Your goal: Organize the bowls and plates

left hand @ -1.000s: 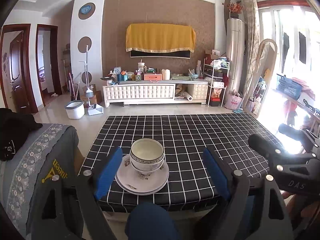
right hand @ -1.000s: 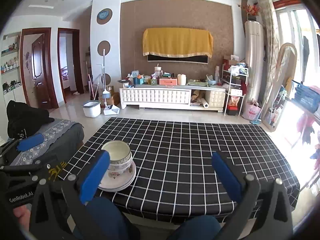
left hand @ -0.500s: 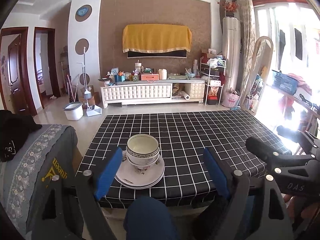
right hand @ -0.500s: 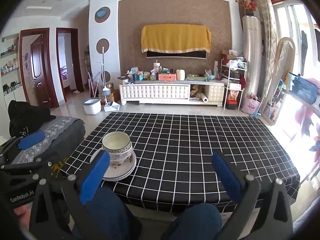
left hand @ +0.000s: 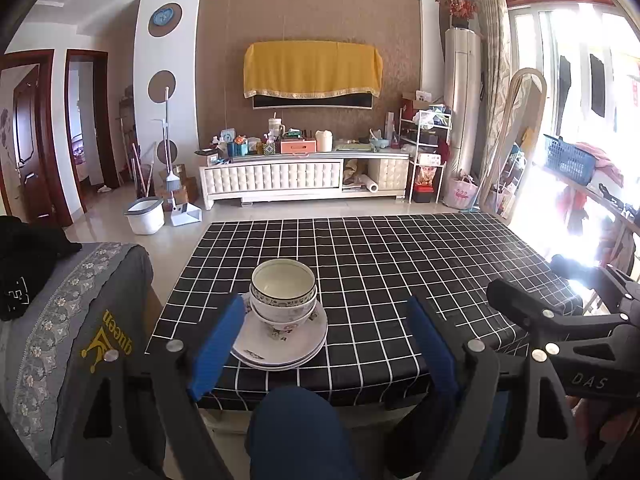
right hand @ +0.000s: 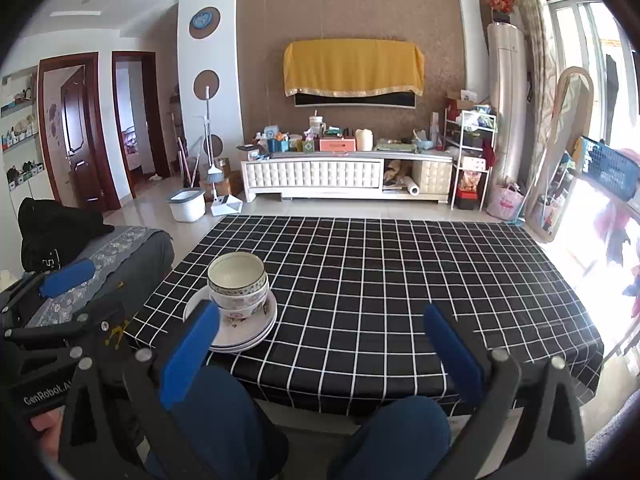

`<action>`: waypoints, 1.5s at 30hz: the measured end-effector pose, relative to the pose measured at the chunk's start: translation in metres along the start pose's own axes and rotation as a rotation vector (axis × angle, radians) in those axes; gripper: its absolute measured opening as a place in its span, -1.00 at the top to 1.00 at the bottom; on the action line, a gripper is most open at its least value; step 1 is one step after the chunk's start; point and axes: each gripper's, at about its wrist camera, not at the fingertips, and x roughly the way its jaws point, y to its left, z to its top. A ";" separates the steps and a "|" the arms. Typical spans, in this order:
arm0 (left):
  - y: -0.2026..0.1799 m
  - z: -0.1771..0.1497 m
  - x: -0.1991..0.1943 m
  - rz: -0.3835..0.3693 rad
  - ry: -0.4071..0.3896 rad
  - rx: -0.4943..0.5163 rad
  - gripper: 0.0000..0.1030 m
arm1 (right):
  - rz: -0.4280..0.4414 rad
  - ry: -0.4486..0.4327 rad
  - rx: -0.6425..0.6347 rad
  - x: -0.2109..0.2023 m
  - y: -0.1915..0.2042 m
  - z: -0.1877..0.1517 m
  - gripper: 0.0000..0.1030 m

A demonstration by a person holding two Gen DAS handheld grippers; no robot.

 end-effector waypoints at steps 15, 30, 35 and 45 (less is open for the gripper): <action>-0.001 -0.003 0.002 -0.007 0.008 -0.008 -0.58 | -0.002 -0.006 0.000 -0.002 -0.002 0.000 -0.99; -0.001 -0.001 0.000 -0.013 0.014 -0.008 -0.58 | -0.005 -0.011 -0.002 -0.003 -0.006 0.000 -0.99; -0.002 0.001 0.000 -0.015 0.007 -0.007 -0.58 | -0.007 -0.015 -0.003 -0.004 -0.008 0.001 -0.99; -0.002 0.000 0.002 -0.017 0.023 -0.007 -0.58 | -0.011 -0.008 0.006 -0.005 -0.011 0.001 -0.99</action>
